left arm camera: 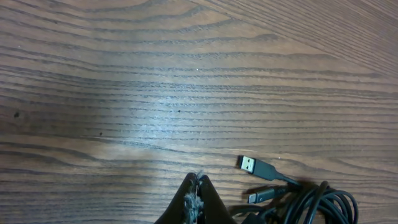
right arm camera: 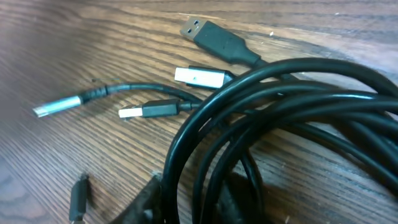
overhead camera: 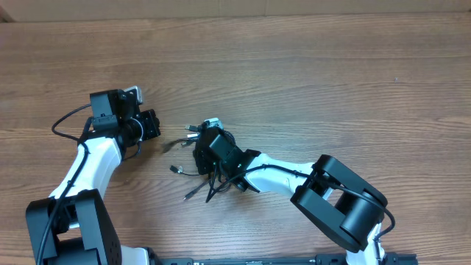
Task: Untangle cables
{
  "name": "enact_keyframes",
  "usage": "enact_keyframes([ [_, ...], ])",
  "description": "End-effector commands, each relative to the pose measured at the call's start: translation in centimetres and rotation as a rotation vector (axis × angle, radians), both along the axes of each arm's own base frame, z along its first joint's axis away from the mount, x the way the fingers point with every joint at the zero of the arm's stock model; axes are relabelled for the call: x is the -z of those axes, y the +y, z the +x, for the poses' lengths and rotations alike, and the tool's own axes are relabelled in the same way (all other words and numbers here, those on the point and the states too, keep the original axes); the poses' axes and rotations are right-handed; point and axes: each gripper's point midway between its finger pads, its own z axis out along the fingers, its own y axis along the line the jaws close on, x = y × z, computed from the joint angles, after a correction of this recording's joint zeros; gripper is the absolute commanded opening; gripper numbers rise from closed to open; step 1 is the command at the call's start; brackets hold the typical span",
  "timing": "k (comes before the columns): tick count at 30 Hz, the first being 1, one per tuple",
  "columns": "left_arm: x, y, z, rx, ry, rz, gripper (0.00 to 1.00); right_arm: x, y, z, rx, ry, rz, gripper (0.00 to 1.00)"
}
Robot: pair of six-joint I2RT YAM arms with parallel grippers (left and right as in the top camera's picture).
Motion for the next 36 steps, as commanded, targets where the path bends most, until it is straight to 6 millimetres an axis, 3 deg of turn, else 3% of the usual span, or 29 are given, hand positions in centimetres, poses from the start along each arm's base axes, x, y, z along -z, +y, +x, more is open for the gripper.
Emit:
enact_keyframes([
  [1, -0.6, -0.3, 0.6, 0.013, -0.019, -0.018, 0.07, 0.4, 0.0, 0.4, 0.013, -0.001, -0.01, 0.05],
  [4, -0.8, -0.8, 0.5, 0.033, -0.025, -0.051, 0.12, -0.6, -0.5, 1.1, 0.049, 0.016, 0.024, 0.04],
  [6, -0.8, -0.7, 0.5, 0.029, -0.025, -0.053, 0.15, -2.3, -0.9, 1.7, 0.064, 0.056, 0.085, 0.04],
  [11, -1.3, -1.4, 0.6, 0.056, -0.041, -0.092, 0.19, -7.9, -0.9, 1.8, -0.097, 0.196, 0.346, 0.04],
  [13, -1.6, -2.0, 0.7, 0.084, -0.057, -0.12, 0.26, -9.3, -1.0, 1.5, -0.176, 0.253, 0.438, 0.04],
  [14, -1.8, -2.3, 0.7, 0.094, -0.062, -0.133, 0.3, -9.8, -1.4, 1.3, -0.212, 0.286, 0.478, 0.04],
  [20, -2.1, -2.8, 0.7, 0.112, -0.071, -0.161, 0.3, -12.3, -4.7, 2.1, -0.3, 0.391, 0.634, 0.04],
  [25, -2.7, -3.6, 0.7, 0.147, -0.091, -0.201, 0.36, -11.4, -6.1, 2.7, -0.252, 0.421, 0.614, 0.04],
  [36, -2.6, -3.5, 0.7, 0.146, -0.09, -0.196, 0.42, -5.1, -7.4, 0.5, -0.127, 0.452, 0.294, 0.06],
])
